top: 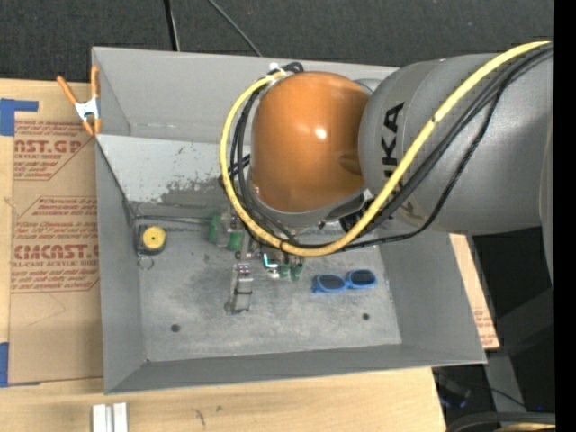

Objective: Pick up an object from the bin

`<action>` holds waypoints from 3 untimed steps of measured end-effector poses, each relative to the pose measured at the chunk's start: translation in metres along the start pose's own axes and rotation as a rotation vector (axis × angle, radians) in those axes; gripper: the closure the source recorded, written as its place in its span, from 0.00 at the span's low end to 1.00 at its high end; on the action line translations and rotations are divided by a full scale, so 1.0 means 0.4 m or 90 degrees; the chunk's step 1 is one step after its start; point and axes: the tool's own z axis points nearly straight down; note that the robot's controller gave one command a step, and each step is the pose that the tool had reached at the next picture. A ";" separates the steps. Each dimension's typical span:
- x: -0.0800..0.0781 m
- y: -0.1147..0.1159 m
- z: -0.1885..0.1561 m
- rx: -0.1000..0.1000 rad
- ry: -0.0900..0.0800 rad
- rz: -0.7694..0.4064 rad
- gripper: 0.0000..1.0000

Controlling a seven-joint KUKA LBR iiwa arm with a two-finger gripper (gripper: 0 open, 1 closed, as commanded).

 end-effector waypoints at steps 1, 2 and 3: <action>-0.174 -0.081 0.213 0.001 -0.003 -0.044 0.00; -0.221 -0.208 0.356 0.001 -0.003 -0.215 0.00; -0.171 -0.310 0.390 0.000 -0.004 -0.219 0.00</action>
Offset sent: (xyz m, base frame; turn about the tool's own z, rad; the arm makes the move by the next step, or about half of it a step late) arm 0.0678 -0.0300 -0.0803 -0.0714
